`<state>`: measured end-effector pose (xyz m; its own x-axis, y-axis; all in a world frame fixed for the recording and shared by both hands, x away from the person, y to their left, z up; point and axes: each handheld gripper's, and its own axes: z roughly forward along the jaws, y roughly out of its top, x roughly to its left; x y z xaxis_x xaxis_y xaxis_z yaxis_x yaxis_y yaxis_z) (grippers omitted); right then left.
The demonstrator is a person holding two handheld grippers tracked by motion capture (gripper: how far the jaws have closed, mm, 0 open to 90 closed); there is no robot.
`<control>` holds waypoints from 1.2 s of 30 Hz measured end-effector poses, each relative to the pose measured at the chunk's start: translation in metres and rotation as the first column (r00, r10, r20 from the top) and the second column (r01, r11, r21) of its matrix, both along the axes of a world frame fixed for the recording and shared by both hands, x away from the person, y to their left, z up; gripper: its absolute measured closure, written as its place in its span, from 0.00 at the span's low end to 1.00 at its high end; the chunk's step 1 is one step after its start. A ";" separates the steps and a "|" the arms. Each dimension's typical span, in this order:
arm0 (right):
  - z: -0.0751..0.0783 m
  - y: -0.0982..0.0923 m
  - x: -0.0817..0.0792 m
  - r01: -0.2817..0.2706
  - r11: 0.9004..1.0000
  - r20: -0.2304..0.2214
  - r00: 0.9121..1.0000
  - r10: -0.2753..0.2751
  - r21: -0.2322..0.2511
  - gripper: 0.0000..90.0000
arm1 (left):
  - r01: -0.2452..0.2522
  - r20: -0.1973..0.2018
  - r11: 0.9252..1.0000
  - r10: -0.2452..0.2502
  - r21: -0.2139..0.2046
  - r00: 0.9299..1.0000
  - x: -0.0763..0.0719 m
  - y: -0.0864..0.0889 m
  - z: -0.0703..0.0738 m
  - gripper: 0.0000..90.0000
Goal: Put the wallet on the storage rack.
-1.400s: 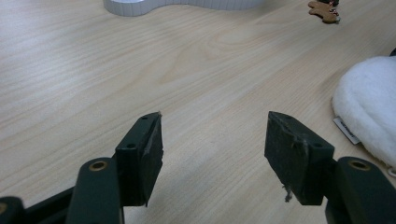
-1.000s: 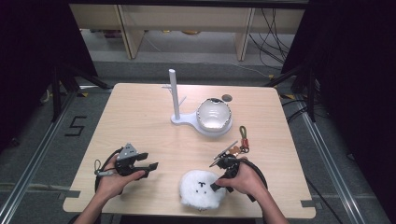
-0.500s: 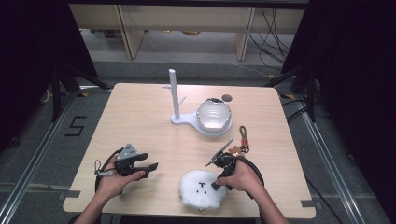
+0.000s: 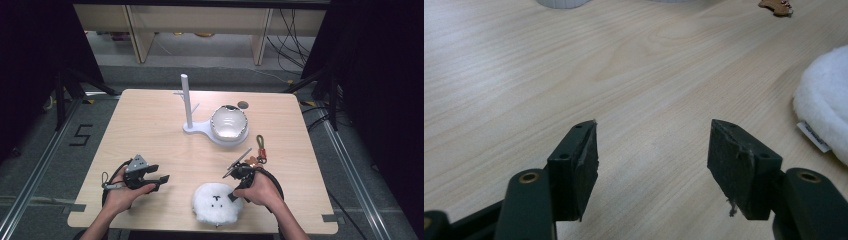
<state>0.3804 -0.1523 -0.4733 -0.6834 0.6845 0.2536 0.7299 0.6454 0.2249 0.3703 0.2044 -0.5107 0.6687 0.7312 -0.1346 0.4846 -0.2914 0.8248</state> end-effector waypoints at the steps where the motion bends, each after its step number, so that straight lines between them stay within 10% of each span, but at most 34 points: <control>1: 0.002 -0.001 -0.001 0.000 1.000 0.026 1.000 0.000 0.009 0.89 | -0.004 0.003 1.000 0.004 -0.006 1.000 0.000 0.000 0.000 0.40; 21: 0.056 -0.029 -0.002 0.053 0.999 0.254 0.966 -0.054 0.010 0.89 | -0.018 0.012 1.000 0.018 -0.008 1.000 0.000 0.003 0.000 0.40; 36: 0.082 -0.045 0.007 0.082 0.997 0.419 0.905 -0.079 0.011 0.89 | -0.039 0.030 0.999 0.040 -0.017 0.999 0.000 0.005 0.000 0.40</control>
